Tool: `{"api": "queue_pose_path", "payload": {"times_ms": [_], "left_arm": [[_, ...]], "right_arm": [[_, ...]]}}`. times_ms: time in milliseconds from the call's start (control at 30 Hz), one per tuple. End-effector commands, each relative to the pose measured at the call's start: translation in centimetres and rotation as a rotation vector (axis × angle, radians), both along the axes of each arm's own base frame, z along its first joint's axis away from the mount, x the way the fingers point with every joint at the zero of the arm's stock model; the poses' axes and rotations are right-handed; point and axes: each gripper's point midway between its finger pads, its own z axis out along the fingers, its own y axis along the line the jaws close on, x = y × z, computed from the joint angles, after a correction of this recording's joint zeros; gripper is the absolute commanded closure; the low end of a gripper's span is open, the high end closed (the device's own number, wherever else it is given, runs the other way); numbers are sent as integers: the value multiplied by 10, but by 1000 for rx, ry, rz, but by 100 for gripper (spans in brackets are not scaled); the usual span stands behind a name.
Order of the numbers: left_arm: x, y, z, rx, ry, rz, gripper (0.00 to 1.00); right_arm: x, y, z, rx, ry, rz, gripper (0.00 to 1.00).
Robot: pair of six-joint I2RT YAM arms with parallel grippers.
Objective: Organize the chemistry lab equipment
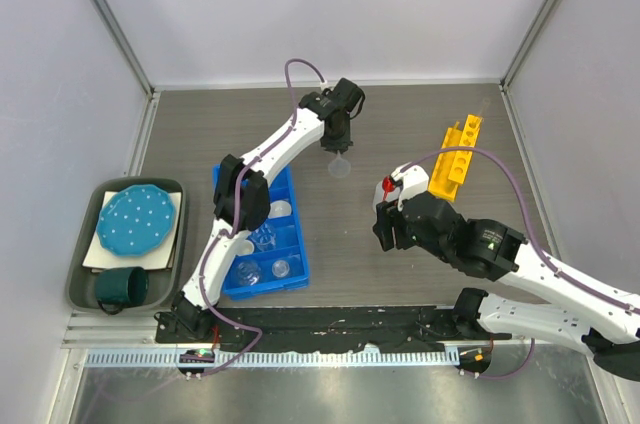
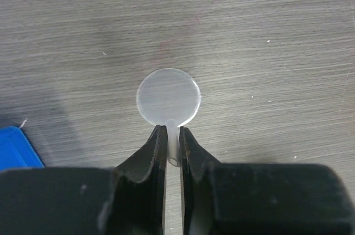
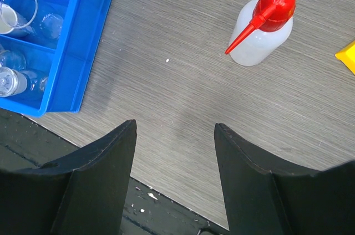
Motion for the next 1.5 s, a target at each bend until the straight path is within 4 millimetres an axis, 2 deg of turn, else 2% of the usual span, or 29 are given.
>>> {"api": "queue_pose_path", "payload": {"times_ms": [0, 67, 267, 400, 433, 467, 533, 600, 667, 700, 733, 800, 933, 1100, 1200, 1233, 1300, 1333, 1400, 1433, 1467], "left_arm": [[7, 1, 9, -10, -25, -3, 94], [5, 3, 8, -2, -18, -3, 100], [-4, 18, 18, 47, -18, -10, 100], [-14, 34, 44, 67, -49, 0, 100], [-17, 41, 45, 88, -50, 8, 100], [-20, 46, 62, 88, -75, 12, 100], [-29, 62, 72, 134, -77, 21, 100], [-39, 72, 95, 134, -100, 20, 100], [-48, 84, 100, 155, -107, 28, 100], [-54, 91, 120, 134, -140, 34, 100], [-60, 97, 120, 145, -135, 35, 100], [-72, 108, 142, 129, -166, 42, 100], [-96, 134, 157, 156, -182, 64, 100], [-122, 164, 156, 167, -183, 106, 100], [-140, 178, 147, 162, -170, 134, 100], [-148, 184, 136, 177, -147, 137, 100], [-156, 192, 139, 157, -165, 161, 100], [-162, 199, 129, 177, -146, 165, 100], [-170, 208, 129, 158, -156, 188, 100], [-176, 212, 119, 170, -140, 190, 100], [-178, 214, 117, 161, -144, 197, 100]], "right_arm": [[4, 7, 8, 37, -31, 7, 37], [4, 8, 7, 38, -30, 6, 37], [5, 11, 7, 45, -29, 10, 37], [5, 14, 5, 46, -23, 12, 37], [6, 15, 7, 50, -26, 14, 37], [6, 14, 4, 42, -24, 14, 36], [9, 15, 2, 34, -35, 5, 37], [10, 16, 0, 30, -31, 4, 37], [11, 20, -1, 38, -31, 8, 36], [11, 22, -1, 43, -27, 14, 36], [11, 25, 0, 51, -27, 17, 37], [12, 27, -2, 51, -22, 15, 36], [11, 30, -6, 45, -6, 20, 37], [10, 32, -6, 55, 0, 18, 37], [11, 32, -5, 53, 0, 13, 36], [11, 32, -7, 43, 2, 13, 37], [10, 35, -6, 51, 7, 15, 36], [10, 36, -6, 57, 10, 14, 36], [8, 38, -5, 63, 13, 24, 36], [7, 39, -5, 65, 14, 22, 36], [7, 40, -5, 65, 13, 24, 37]]}}
